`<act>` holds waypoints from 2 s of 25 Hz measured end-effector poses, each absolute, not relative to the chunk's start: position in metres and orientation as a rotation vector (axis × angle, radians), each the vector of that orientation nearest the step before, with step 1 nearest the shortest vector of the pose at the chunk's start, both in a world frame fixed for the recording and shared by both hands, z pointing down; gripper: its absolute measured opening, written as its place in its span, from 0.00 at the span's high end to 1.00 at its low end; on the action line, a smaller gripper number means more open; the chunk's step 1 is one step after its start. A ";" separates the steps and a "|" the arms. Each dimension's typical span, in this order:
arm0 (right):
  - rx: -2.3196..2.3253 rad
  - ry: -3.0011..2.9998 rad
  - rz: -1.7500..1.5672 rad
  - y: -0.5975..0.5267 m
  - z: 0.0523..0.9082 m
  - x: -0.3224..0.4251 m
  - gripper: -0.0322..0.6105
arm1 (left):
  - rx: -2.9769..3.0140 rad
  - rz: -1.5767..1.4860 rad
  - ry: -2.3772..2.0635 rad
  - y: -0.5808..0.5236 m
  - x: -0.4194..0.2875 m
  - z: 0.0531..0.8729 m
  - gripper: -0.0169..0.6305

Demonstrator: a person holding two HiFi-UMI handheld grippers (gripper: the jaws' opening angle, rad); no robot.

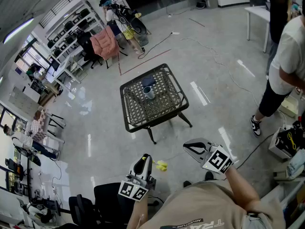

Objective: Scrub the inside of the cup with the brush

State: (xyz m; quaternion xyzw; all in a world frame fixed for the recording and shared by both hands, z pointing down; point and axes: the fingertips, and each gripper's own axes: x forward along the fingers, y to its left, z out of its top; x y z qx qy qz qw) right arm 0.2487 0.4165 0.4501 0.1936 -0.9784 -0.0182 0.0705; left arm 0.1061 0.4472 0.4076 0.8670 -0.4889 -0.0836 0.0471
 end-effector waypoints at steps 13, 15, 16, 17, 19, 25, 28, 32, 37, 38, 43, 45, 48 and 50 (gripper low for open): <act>0.520 -2.991 0.099 0.374 0.465 0.273 0.92 | 2.601 -0.240 -1.596 0.402 0.133 0.389 0.89; 0.490 -3.014 0.126 0.372 0.466 0.266 0.92 | 2.598 -0.219 -1.599 0.399 0.131 0.389 0.89; 0.471 -3.026 0.125 0.371 0.465 0.262 0.92 | 2.597 -0.209 -1.602 0.396 0.128 0.389 0.89; 0.453 -3.034 0.116 0.368 0.465 0.258 0.92 | 2.596 -0.202 -1.607 0.393 0.125 0.389 0.89; 0.429 -3.031 0.094 0.359 0.468 0.250 0.92 | 2.592 -0.203 -1.619 0.382 0.118 0.392 0.89; 0.557 -2.962 0.014 0.295 0.472 0.222 0.92 | 2.585 -0.255 -1.633 0.336 0.080 0.407 0.89; 0.669 -2.974 0.068 0.257 0.468 0.198 0.92 | 2.616 -0.230 -1.597 0.309 0.050 0.412 0.89; 0.721 -2.944 0.026 0.221 0.451 0.163 0.92 | 2.671 -0.199 -1.551 0.274 0.012 0.414 0.89; 0.782 -2.920 0.057 0.185 0.451 0.121 0.92 | 2.712 -0.212 -1.450 0.236 -0.026 0.415 0.89; 0.783 -2.911 0.066 0.183 0.454 0.114 0.92 | 2.715 -0.217 -1.436 0.233 -0.032 0.415 0.89; 0.772 -2.886 0.032 0.176 0.453 0.085 0.92 | 2.730 -0.233 -1.382 0.216 -0.061 0.413 0.89; 0.765 -2.876 0.059 0.174 0.458 0.077 0.92 | 2.720 -0.225 -1.373 0.209 -0.069 0.418 0.89; 0.738 -2.860 0.082 0.168 0.467 0.074 0.92 | 2.710 -0.224 -1.372 0.199 -0.073 0.427 0.89; 0.715 -2.854 0.087 0.163 0.473 0.076 0.92 | 2.692 -0.221 -1.387 0.194 -0.072 0.434 0.89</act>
